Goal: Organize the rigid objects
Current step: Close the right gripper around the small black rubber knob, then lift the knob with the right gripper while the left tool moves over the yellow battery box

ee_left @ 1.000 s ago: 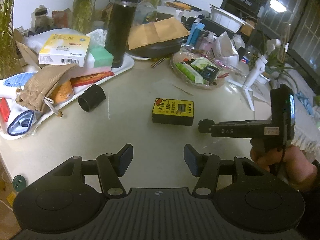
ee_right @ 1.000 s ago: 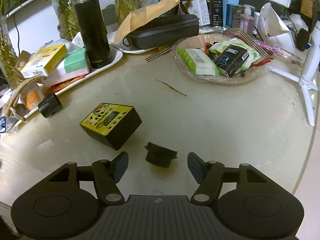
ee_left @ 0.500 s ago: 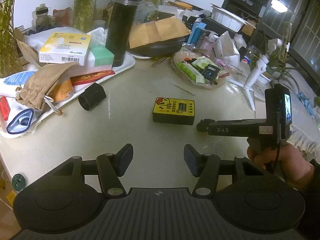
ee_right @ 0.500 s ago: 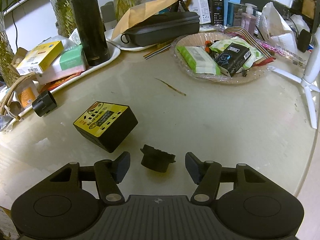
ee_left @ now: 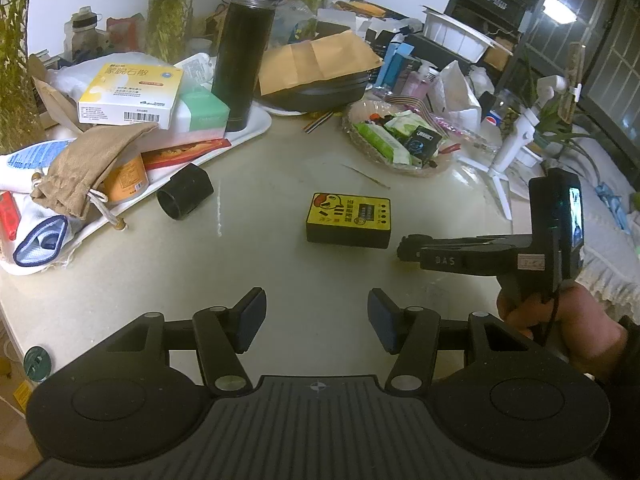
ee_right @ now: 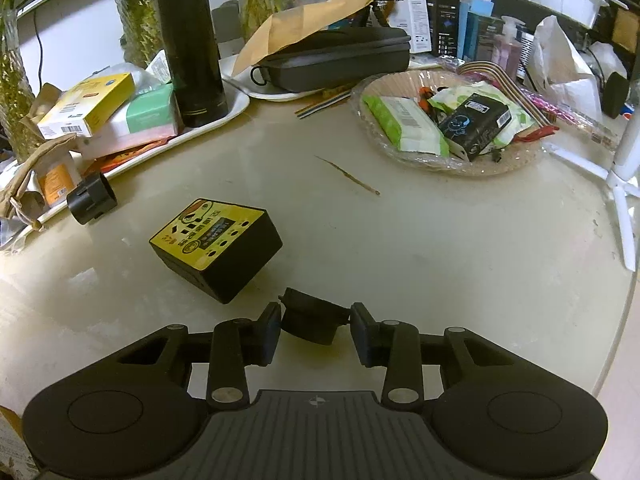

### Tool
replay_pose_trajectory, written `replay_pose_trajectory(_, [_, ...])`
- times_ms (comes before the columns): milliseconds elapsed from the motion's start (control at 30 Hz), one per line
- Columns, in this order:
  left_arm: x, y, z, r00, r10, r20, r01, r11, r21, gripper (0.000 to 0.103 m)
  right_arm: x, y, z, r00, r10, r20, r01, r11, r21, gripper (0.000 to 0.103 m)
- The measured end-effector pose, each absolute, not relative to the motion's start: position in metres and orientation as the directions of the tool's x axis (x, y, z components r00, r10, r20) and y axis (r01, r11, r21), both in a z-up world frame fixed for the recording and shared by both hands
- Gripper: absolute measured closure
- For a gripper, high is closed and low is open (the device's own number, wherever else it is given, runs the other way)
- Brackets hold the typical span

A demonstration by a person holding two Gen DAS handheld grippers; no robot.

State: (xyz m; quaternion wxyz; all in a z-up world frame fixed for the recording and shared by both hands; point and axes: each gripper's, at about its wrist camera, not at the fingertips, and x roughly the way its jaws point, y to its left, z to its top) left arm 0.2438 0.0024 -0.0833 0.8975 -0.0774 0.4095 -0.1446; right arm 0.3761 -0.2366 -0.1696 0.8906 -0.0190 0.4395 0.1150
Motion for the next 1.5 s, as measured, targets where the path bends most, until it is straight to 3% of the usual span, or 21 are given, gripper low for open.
replay_pose_trajectory(567, [0.243,-0.004,-0.079,0.632,-0.340,-0.696,0.248,0.940,-0.234,0.048,0.368,-0.242,-0.160,0.591,0.209,-0.780,-0.209,0.973,0.102,0.063])
replay_pose_trajectory(800, [0.241,-0.015,-0.075,0.641,-0.283,-0.713,0.259,0.955,-0.146,0.047,0.356,-0.248,-0.147,0.609,0.223,-0.761,-0.203,0.972,0.122,0.063])
replay_pose_trajectory(867, [0.241,-0.018,-0.075,0.642,-0.267,-0.719,0.261,0.958,-0.123,0.045,0.353,-0.251,-0.144,0.614,0.226,-0.757,-0.195,0.972,0.132,0.063])
replay_pose_trajectory(933, [0.241,-0.020,-0.074,0.648,-0.252,-0.719,0.262,0.960,-0.101,0.034,0.349,-0.254,-0.141,0.618,0.230,-0.752,-0.187,0.972,0.143,0.063])
replay_pose_trajectory(1033, [0.242,-0.023,-0.074,0.655,-0.235,-0.718,0.265,0.962,-0.073,0.030,0.344,-0.256,-0.138,0.625,0.232,-0.745,-0.185,0.972,0.147,0.063])
replay_pose_trajectory(1400, [0.264,-0.032,-0.076,0.610,-0.239,-0.756,0.289,0.955,-0.068,0.029,0.325,-0.260,-0.126,0.649,0.226,-0.727,-0.182,0.973,0.141,0.063])
replay_pose_trajectory(1500, [0.272,-0.033,-0.079,0.593,-0.240,-0.769,0.289,0.955,-0.075,0.024,0.321,-0.262,-0.123,0.653,0.228,-0.723,-0.177,0.973,0.147,0.063])
